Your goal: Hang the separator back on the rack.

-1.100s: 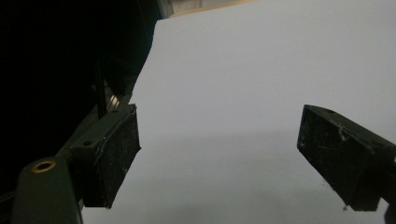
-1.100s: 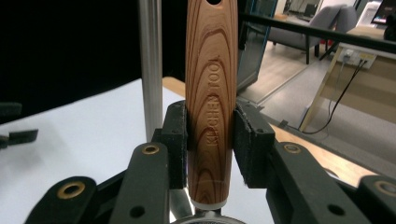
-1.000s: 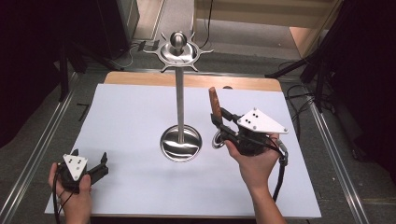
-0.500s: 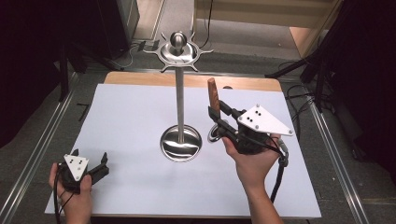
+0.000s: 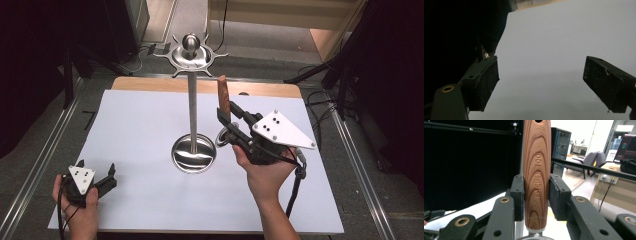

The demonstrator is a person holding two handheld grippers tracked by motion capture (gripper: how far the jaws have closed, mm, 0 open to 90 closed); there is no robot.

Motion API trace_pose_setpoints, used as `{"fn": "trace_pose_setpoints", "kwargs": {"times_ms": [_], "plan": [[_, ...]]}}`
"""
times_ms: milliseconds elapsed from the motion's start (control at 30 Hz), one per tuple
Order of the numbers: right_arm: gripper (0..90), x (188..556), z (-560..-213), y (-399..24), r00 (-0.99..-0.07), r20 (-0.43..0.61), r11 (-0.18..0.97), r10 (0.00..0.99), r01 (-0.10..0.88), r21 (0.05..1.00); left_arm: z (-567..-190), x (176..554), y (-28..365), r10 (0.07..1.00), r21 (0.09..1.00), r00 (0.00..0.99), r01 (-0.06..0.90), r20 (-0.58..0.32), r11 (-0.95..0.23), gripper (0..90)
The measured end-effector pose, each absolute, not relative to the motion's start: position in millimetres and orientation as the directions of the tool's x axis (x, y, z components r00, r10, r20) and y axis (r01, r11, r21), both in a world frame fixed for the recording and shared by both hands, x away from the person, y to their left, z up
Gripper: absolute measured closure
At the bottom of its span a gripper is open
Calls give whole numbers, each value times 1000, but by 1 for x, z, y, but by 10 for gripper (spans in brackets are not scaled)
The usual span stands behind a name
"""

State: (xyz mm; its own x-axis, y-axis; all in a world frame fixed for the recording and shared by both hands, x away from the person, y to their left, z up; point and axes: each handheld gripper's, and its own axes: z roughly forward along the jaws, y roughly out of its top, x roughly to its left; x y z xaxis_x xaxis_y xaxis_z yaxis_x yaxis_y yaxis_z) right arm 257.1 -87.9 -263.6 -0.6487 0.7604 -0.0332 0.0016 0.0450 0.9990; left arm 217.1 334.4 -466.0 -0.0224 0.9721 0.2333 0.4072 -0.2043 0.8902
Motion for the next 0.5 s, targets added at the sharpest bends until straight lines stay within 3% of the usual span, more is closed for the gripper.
{"fn": "trace_pose_setpoints", "kwargs": {"times_ms": [500], "plan": [[694, 257, -254, -77, -667, -13, -12, 745, -33, 999, -466, 217, 334, 972, 890, -22, 406, 236, -207, 144]]}}
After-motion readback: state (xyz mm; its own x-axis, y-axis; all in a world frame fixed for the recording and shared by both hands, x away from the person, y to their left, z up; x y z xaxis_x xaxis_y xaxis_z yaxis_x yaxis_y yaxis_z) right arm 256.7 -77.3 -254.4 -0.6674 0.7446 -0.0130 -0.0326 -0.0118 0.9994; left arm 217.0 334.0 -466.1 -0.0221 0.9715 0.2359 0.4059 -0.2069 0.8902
